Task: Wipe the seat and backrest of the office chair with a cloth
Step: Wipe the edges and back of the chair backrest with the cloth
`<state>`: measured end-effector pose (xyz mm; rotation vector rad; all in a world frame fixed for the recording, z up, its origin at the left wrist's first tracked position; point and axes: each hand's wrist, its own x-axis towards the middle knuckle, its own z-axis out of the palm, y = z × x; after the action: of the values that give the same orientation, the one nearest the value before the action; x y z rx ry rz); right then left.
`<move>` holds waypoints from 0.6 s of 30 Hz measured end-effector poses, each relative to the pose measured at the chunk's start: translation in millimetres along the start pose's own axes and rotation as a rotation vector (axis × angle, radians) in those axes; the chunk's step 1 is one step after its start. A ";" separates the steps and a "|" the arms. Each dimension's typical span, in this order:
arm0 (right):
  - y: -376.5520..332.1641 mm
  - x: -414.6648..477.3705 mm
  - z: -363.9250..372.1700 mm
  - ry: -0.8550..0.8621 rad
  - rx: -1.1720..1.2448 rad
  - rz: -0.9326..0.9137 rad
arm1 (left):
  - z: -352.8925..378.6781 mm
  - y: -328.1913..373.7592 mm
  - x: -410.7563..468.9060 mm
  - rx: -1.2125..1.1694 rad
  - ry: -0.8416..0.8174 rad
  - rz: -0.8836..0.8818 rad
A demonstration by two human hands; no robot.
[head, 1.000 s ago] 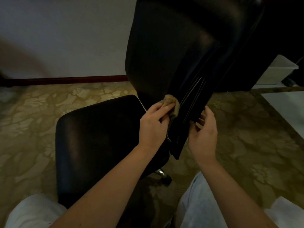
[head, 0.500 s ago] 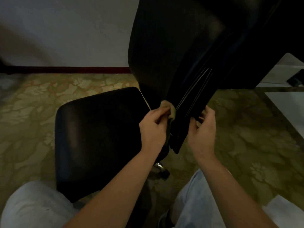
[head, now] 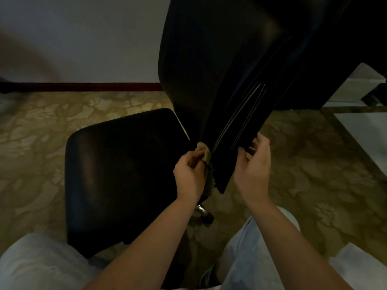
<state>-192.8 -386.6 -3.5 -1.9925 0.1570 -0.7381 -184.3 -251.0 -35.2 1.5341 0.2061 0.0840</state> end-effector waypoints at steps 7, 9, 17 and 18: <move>1.5 -2.5 0.1 -0.004 0.018 -0.013 | -1.6 46.3 20.8 0.109 -0.041 0.285; 0.6 -3.3 -1.0 -0.012 0.026 -0.003 | 2.1 44.8 18.8 0.075 -0.027 0.280; -0.4 -2.6 0.7 0.006 0.004 0.027 | 9.4 -8.9 -2.5 -0.059 0.032 0.003; -0.8 -2.2 0.9 0.006 0.002 0.032 | 9.9 -11.1 -3.5 -0.060 0.033 -0.022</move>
<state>-194.3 -384.6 -4.1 -1.9814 0.1909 -0.7231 -186.7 -261.8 -45.8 1.4712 0.2450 0.0976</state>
